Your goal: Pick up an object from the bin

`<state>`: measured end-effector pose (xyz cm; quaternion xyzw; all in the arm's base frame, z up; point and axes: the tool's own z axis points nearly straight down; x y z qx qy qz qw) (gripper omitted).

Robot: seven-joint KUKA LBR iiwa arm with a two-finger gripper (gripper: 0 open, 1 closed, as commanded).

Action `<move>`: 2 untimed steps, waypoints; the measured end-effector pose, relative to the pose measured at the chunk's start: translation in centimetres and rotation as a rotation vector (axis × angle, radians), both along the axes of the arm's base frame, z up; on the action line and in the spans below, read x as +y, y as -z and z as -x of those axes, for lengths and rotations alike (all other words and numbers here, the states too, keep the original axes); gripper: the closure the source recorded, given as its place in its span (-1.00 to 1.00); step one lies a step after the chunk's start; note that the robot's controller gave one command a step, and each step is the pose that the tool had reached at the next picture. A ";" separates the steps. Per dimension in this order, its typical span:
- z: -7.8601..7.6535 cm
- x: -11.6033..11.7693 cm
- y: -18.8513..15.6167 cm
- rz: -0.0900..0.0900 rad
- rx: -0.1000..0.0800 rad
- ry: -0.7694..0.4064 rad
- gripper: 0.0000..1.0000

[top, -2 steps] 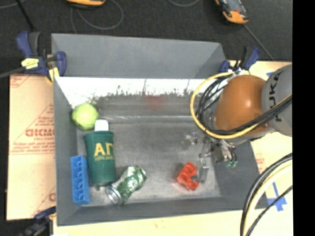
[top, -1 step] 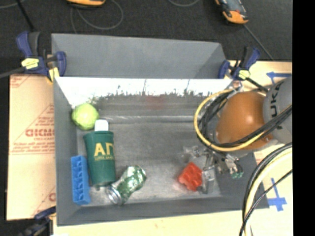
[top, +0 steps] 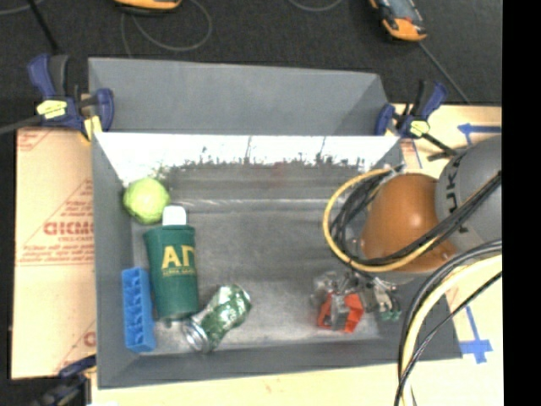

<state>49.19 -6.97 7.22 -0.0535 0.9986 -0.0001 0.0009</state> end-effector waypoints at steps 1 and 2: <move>0.0 0.0 0.0 0.000 0.000 -0.001 1.00; 0.6 -0.9 -19.7 0.000 0.003 -0.005 1.00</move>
Offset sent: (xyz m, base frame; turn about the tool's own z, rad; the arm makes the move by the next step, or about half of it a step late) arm -0.0069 -0.0092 0.2133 -0.0081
